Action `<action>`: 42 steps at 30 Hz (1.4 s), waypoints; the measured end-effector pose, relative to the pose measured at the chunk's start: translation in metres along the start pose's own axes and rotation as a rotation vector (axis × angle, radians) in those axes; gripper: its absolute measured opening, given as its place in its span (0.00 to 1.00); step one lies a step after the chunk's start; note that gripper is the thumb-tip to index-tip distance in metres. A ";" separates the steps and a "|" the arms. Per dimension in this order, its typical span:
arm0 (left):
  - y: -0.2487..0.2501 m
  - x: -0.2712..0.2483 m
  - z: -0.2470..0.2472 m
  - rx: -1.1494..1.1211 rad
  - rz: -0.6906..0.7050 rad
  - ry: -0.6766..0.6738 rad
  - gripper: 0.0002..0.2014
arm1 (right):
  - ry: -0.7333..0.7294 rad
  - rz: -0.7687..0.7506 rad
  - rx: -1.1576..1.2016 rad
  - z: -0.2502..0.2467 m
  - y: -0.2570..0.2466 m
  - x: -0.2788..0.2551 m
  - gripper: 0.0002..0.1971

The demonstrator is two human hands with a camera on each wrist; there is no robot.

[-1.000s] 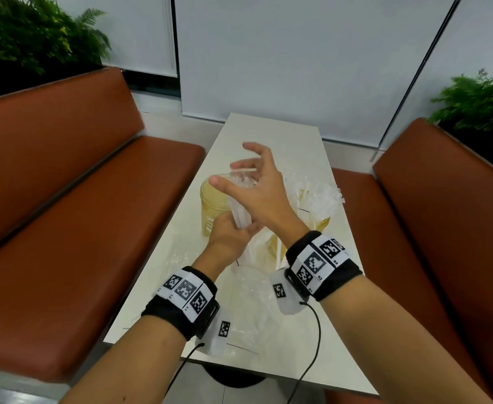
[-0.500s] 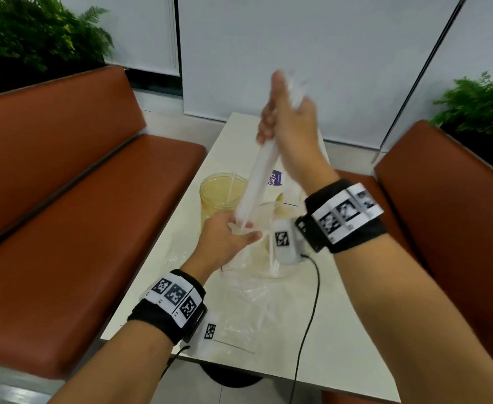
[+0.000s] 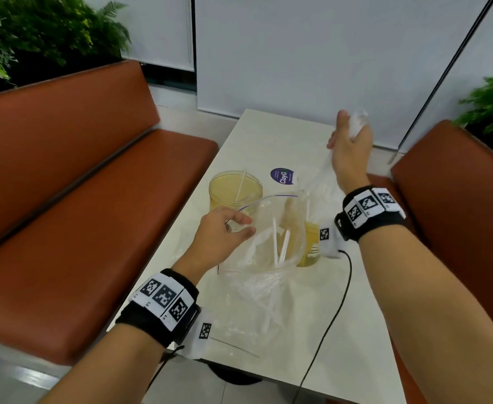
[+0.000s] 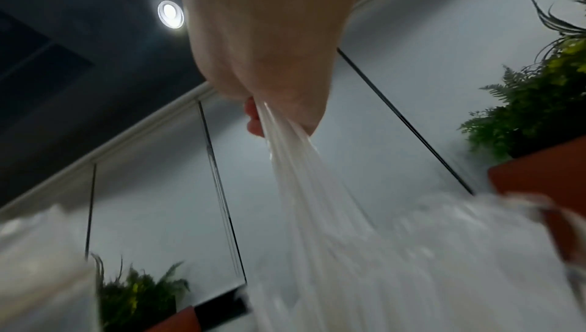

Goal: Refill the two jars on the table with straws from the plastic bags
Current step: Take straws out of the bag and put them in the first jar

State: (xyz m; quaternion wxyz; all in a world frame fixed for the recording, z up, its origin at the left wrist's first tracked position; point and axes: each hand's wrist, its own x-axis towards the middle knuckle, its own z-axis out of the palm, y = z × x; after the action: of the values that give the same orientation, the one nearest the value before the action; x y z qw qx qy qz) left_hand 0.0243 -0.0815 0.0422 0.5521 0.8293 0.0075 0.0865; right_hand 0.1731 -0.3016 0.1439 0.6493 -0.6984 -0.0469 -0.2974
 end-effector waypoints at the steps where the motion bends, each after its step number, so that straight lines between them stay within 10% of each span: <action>1: 0.000 0.001 0.001 -0.008 0.003 -0.003 0.07 | -0.018 0.010 -0.034 -0.001 0.010 -0.003 0.19; 6: 0.002 0.004 0.003 -0.051 -0.015 -0.006 0.06 | -0.150 0.106 -0.197 -0.005 0.042 -0.007 0.28; 10: 0.006 0.003 0.005 -0.091 -0.001 -0.020 0.05 | -0.165 0.177 -0.385 -0.012 0.060 -0.020 0.05; 13: 0.007 0.003 0.004 -0.099 -0.009 -0.023 0.06 | -0.014 0.009 -0.193 -0.017 0.046 -0.015 0.36; 15: 0.008 0.003 0.003 -0.084 -0.009 -0.027 0.06 | -0.013 -0.129 -0.252 -0.019 0.033 -0.011 0.35; 18: 0.008 0.004 0.001 -0.067 -0.010 -0.040 0.06 | -0.171 -0.214 -0.687 -0.019 0.036 -0.013 0.09; 21: 0.007 0.003 -0.001 -0.037 -0.005 -0.042 0.05 | -0.432 -0.133 -0.971 -0.020 0.061 -0.031 0.24; 27: 0.014 -0.001 -0.010 0.051 0.037 -0.096 0.13 | -0.069 -0.391 -0.592 -0.022 0.040 -0.023 0.20; 33: 0.036 -0.009 -0.016 0.242 0.059 -0.142 0.17 | -0.753 -0.518 -1.152 -0.016 0.064 -0.022 0.16; 39: 0.049 -0.014 -0.018 0.309 0.099 -0.229 0.24 | -0.483 -0.582 -1.155 -0.024 0.069 -0.017 0.19; 42: 0.052 -0.016 -0.015 0.321 0.116 -0.240 0.25 | -0.816 -0.508 -1.483 -0.033 0.074 -0.024 0.22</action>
State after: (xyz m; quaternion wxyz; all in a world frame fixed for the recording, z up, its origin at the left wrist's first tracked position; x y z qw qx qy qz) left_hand 0.0020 -0.0903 0.0932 0.4040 0.9099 -0.0927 0.0164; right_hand 0.1758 -0.3359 0.0668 -0.1241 -0.9600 -0.2236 -0.1142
